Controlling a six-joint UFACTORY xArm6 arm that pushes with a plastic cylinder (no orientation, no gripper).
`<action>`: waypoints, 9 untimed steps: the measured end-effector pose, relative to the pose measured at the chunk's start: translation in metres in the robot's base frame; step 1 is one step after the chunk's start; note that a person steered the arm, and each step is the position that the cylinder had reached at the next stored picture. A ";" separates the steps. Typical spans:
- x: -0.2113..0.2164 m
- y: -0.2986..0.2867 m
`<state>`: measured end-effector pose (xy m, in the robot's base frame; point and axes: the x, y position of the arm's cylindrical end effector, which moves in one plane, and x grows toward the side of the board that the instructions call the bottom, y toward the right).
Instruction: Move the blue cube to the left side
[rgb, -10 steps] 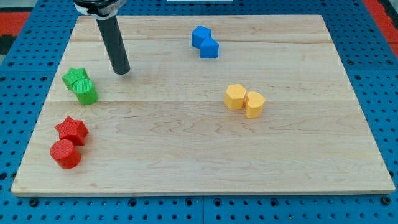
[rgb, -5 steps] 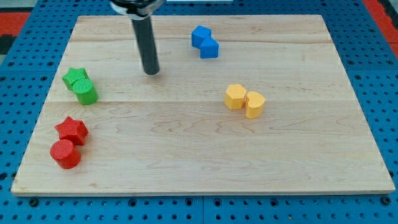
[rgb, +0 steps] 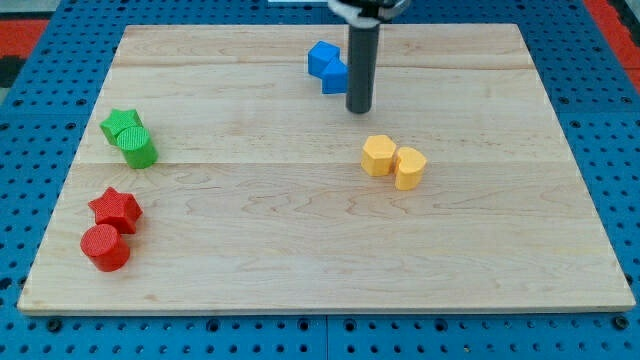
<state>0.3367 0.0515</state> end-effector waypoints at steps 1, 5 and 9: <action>-0.027 0.005; -0.059 -0.065; -0.071 -0.033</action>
<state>0.2654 0.0183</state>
